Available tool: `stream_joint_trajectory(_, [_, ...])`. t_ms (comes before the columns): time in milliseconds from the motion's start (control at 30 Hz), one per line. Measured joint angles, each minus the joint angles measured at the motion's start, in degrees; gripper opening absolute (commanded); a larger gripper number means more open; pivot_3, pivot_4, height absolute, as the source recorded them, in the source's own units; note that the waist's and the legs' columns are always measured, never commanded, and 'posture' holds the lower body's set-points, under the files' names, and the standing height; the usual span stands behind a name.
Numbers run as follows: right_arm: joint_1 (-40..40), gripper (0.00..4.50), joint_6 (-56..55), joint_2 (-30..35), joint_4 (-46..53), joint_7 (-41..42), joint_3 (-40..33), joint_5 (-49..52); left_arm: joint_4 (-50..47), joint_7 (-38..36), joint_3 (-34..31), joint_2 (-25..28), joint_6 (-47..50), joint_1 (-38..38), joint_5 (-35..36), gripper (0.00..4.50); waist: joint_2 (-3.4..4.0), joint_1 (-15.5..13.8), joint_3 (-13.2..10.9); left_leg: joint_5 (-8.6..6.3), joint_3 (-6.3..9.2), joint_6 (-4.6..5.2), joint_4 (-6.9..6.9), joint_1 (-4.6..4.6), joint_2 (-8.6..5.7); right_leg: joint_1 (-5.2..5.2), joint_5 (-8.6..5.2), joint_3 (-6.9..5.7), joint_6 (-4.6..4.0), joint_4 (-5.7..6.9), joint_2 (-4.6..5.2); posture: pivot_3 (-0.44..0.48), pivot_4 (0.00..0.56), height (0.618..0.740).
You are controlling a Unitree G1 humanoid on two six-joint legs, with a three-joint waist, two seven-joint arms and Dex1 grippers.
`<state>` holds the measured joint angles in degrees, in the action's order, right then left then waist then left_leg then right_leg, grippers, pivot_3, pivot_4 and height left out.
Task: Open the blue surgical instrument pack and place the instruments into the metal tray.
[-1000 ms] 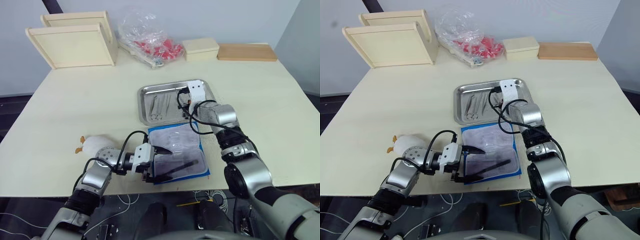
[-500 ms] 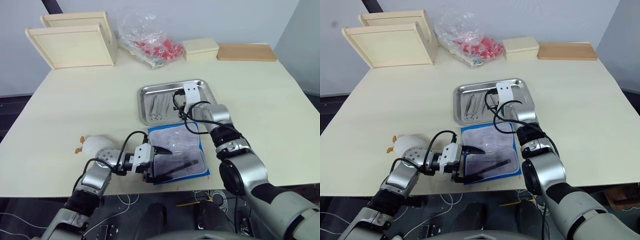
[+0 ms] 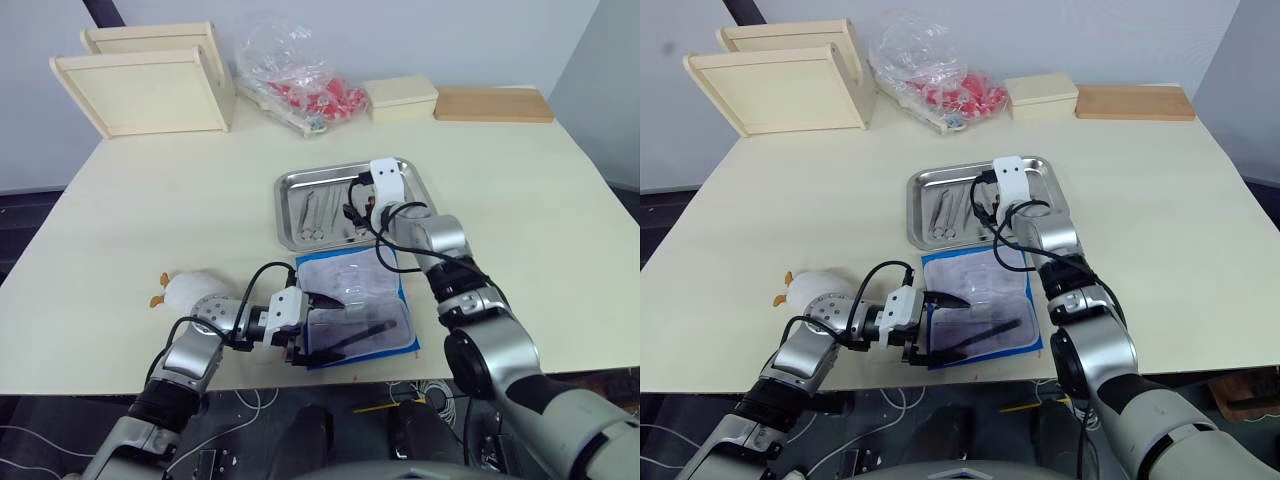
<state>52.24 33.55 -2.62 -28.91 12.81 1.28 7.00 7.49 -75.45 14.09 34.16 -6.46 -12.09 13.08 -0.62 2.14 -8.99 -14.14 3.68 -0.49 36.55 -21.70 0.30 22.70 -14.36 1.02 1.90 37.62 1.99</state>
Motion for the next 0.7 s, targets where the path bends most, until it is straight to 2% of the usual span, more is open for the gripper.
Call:
stream_joint_trajectory(200, [-8.84,4.45,-9.77,4.75,7.48,7.75,2.69,-0.08,0.52,-0.43,0.06,-0.08,-0.11,-0.50,0.00,4.50,-0.01,-0.03,0.00,0.00,-0.04,0.00,0.00,0.01,0.02,0.00,-0.02,0.03,0.04,0.01,0.00,0.000,0.150,0.740])
stream_joint_trajectory(433, [-14.33,4.45,-12.97,8.33,13.04,12.84,2.61,1.19,0.96,-0.54,0.00,-0.08,-0.15,-0.78,0.00,4.50,-0.01,0.05,0.00,0.00,-0.10,0.00,0.00,0.05,0.04,0.00,-0.07,0.07,0.11,0.02,-0.01,0.000,0.150,0.740])
stream_joint_trajectory(467, [-19.52,4.45,-15.45,10.60,19.77,18.20,2.63,4.08,1.02,-0.65,0.43,-0.38,-0.20,-1.04,0.03,4.50,-0.05,-0.33,0.03,0.00,-0.01,0.01,0.00,0.01,0.06,-0.01,-0.12,0.01,0.19,-0.03,0.00,0.000,0.150,0.740])
stream_joint_trajectory(567, [-22.14,4.45,-15.95,12.55,22.34,21.08,2.22,5.59,1.18,-0.76,0.41,-0.35,-0.20,-1.11,0.03,4.50,-0.05,-0.29,0.03,-0.01,-0.10,0.03,0.00,0.00,0.05,0.00,-0.11,0.08,0.20,-0.05,0.03,0.000,0.150,0.740])
stream_joint_trajectory(700, [-28.74,4.45,-15.90,19.27,31.08,29.67,2.24,10.16,1.41,-1.08,0.44,-0.34,-0.22,-1.33,0.10,4.50,-0.05,-0.36,0.03,-0.03,-0.10,0.06,0.00,0.01,0.07,-0.02,-0.13,0.08,0.22,-0.08,0.03,0.000,0.150,0.740])
